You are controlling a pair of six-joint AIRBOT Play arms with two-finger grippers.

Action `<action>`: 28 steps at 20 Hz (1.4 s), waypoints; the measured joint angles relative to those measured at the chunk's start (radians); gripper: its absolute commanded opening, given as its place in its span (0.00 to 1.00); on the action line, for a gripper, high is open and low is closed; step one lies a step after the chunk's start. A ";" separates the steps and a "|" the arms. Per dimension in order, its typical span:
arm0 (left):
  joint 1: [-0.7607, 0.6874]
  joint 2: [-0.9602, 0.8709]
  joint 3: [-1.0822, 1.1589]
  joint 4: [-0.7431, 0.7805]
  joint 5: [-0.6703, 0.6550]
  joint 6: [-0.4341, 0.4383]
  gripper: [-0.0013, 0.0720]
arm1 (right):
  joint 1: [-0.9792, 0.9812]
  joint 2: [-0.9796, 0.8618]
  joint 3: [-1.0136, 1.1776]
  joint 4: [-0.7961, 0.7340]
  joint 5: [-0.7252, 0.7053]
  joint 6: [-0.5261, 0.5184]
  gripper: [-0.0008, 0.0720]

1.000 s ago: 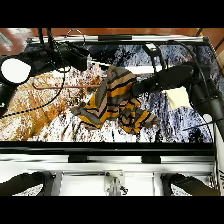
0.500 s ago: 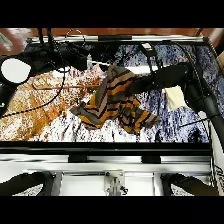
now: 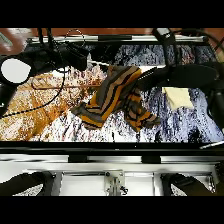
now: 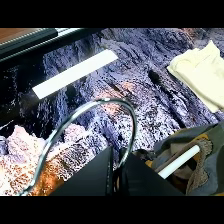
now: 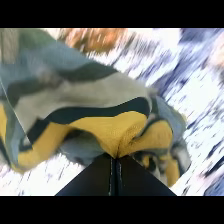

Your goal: Fold the shirts.

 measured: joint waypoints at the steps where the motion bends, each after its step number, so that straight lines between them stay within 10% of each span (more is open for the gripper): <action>1: -0.004 0.000 0.000 0.000 -0.001 0.000 0.09 | 0.000 0.010 0.000 0.000 0.038 0.001 0.11; 10: -0.068 0.000 0.000 -0.003 -0.032 -0.003 0.09 | 0.000 0.027 0.021 0.161 0.370 -0.019 0.11; 23: -0.113 -0.018 0.000 -0.015 0.104 -0.087 0.09 | 0.000 0.029 0.092 0.220 0.145 -0.024 0.12; 24: -0.118 -0.018 0.000 -0.016 0.104 -0.089 0.09 | 0.000 0.031 0.092 0.214 0.137 -0.023 0.21; 26: -0.124 -0.019 0.000 -0.018 0.104 -0.091 0.09 | 0.000 0.036 0.092 0.192 0.121 -0.016 0.73; 28: -0.118 -0.018 0.000 -0.018 0.104 -0.093 0.09 | 0.000 0.050 0.092 0.148 0.100 0.007 0.73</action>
